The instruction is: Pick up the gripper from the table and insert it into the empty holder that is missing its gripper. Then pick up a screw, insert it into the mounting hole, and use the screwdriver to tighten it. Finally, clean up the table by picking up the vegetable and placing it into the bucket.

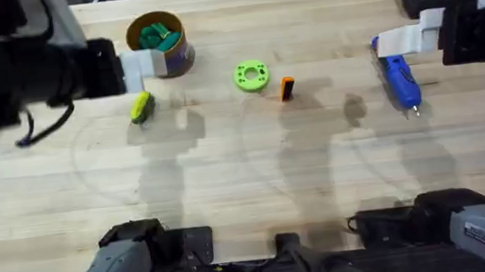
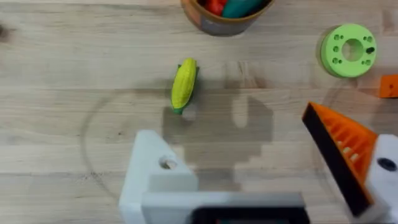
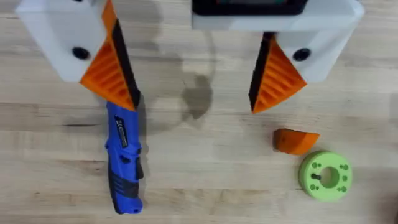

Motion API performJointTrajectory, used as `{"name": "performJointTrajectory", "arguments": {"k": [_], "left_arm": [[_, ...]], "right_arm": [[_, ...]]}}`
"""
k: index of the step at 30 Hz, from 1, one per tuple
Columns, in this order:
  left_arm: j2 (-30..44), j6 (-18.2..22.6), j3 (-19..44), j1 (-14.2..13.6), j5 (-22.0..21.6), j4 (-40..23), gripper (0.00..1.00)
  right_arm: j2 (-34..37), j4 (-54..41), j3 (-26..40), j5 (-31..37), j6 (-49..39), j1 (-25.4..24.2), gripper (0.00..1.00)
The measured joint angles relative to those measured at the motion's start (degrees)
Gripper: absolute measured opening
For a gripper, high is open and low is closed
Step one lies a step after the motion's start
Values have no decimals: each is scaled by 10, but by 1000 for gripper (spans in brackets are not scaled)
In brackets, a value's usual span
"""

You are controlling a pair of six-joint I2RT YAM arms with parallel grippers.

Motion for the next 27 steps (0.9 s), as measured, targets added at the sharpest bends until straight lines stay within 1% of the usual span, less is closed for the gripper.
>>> {"name": "performJointTrajectory", "arguments": {"k": [1, 2, 7, 19, 25, 27], "left_arm": [[-16, -2, -9, 0, -2, 2, 988], [-58, -7, -29, 0, -9, 7, 988], [-92, -11, -32, 0, -11, 11, 986], [-94, -11, -33, 0, -12, 6, 986], [-94, -11, -33, 0, -12, -48, 986], [-94, -11, -33, 0, -11, -54, 986]], "right_arm": [[0, 0, 0, 0, 0, 0, 994], [0, 0, 0, 0, 0, 0, 994], [0, 0, 0, 0, 0, 0, 992], [0, -1, 0, 0, 0, 0, 993], [0, -1, 0, 0, 0, 0, 992], [0, -1, 0, 0, 0, 0, 992]]}}
